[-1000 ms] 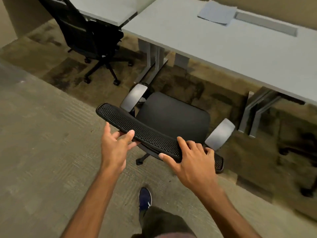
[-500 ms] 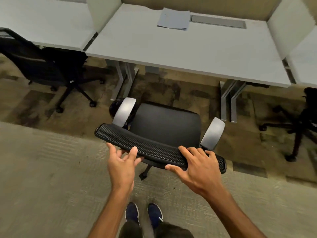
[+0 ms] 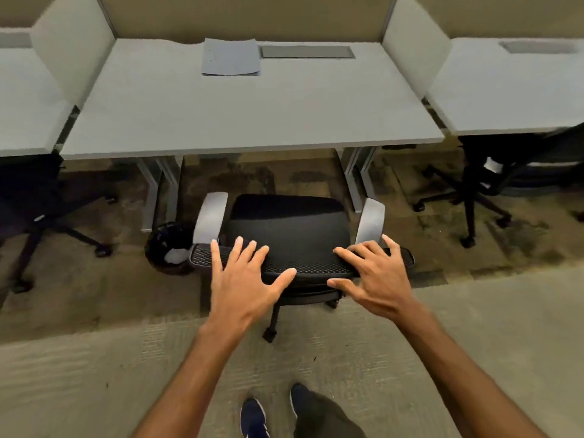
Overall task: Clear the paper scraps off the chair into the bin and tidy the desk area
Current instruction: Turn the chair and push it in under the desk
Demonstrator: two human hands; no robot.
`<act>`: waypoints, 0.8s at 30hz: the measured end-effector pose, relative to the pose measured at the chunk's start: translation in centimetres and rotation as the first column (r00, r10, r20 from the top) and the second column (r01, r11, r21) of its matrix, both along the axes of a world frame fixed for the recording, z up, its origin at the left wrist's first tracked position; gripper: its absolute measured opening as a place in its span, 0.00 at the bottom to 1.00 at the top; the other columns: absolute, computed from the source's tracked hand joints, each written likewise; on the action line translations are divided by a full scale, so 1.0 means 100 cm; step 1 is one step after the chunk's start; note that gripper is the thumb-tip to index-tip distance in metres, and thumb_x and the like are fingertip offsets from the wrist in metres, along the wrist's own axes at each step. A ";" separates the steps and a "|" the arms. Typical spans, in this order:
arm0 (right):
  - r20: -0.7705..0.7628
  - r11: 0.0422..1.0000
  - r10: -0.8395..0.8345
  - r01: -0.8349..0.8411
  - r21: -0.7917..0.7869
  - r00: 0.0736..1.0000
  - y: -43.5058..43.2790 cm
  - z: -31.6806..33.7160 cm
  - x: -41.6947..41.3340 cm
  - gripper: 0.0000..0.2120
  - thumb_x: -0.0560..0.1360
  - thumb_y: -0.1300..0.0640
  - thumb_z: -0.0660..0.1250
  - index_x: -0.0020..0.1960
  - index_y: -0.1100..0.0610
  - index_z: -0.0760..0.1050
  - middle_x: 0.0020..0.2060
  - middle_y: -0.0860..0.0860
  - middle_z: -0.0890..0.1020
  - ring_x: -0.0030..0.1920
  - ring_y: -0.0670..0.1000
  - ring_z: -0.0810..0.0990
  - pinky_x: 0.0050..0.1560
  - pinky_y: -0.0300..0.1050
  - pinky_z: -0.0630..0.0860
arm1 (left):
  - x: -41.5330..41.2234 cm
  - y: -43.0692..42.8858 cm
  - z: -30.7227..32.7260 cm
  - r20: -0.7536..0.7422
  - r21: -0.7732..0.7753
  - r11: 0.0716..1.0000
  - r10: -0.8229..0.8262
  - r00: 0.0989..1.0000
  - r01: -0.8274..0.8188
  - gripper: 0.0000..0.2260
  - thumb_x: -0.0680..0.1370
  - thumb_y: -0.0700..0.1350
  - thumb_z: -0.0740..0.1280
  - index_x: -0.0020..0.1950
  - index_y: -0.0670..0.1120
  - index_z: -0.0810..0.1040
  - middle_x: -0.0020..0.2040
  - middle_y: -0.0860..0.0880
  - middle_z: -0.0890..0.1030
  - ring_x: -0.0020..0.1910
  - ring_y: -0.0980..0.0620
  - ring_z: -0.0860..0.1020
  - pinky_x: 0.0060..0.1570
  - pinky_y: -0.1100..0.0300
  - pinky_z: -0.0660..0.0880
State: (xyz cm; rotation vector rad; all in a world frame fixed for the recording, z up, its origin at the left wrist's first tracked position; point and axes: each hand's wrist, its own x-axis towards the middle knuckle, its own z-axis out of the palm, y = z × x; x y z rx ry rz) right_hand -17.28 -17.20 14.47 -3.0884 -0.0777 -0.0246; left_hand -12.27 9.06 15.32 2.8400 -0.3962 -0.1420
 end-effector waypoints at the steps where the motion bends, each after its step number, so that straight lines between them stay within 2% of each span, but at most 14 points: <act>1: 0.003 1.000 0.016 -0.016 -0.002 1.000 -0.006 0.000 0.007 0.37 0.74 0.23 0.50 0.69 0.45 0.77 0.58 0.43 0.83 0.61 0.48 0.78 0.72 0.60 0.63 | 0.004 -0.002 -0.003 0.010 0.012 1.000 -0.015 1.000 0.015 0.43 0.72 0.79 0.45 0.76 0.53 0.71 0.77 0.51 0.71 0.81 0.51 0.59 0.79 0.39 0.41; 4: 0.020 0.999 0.021 -0.022 0.028 1.000 -0.030 0.003 0.028 0.38 0.74 0.22 0.50 0.68 0.45 0.77 0.58 0.43 0.83 0.60 0.48 0.79 0.66 0.51 0.68 | 0.022 -0.018 -0.007 0.021 0.044 0.997 -0.062 0.998 0.061 0.45 0.72 0.79 0.41 0.77 0.53 0.69 0.75 0.52 0.72 0.78 0.51 0.64 0.79 0.39 0.46; 6: 0.000 0.999 0.026 -0.026 0.040 1.000 -0.045 0.006 0.045 0.39 0.73 0.22 0.49 0.69 0.46 0.76 0.59 0.43 0.83 0.60 0.48 0.79 0.62 0.49 0.69 | 0.038 -0.032 -0.007 0.018 0.076 0.994 -0.074 0.997 0.072 0.45 0.72 0.79 0.40 0.78 0.53 0.67 0.74 0.52 0.72 0.77 0.50 0.64 0.78 0.39 0.47; 9: -0.037 0.999 0.047 -0.046 0.026 0.998 -0.069 0.010 0.073 0.41 0.73 0.22 0.47 0.71 0.46 0.75 0.61 0.43 0.82 0.61 0.48 0.78 0.62 0.50 0.70 | 0.064 -0.056 -0.005 0.032 0.105 0.993 -0.066 0.997 0.062 0.45 0.72 0.79 0.40 0.75 0.53 0.70 0.71 0.52 0.73 0.74 0.50 0.66 0.75 0.39 0.51; 14: -0.012 0.995 0.096 -0.096 0.029 0.995 -0.110 0.005 0.122 0.40 0.74 0.22 0.48 0.71 0.46 0.75 0.61 0.44 0.82 0.61 0.48 0.79 0.61 0.50 0.71 | 0.105 -0.092 -0.011 0.087 0.105 0.994 -0.033 0.996 0.024 0.43 0.73 0.79 0.42 0.68 0.52 0.76 0.66 0.51 0.77 0.69 0.49 0.72 0.70 0.40 0.56; 24: -0.053 0.984 0.181 -0.180 0.021 0.982 -0.163 0.005 0.217 0.43 0.73 0.21 0.42 0.73 0.47 0.71 0.63 0.46 0.81 0.62 0.51 0.78 0.63 0.53 0.70 | 0.185 -0.143 -0.020 0.109 0.133 0.990 0.036 0.993 -0.050 0.39 0.75 0.78 0.45 0.65 0.52 0.77 0.62 0.50 0.79 0.65 0.48 0.74 0.69 0.37 0.60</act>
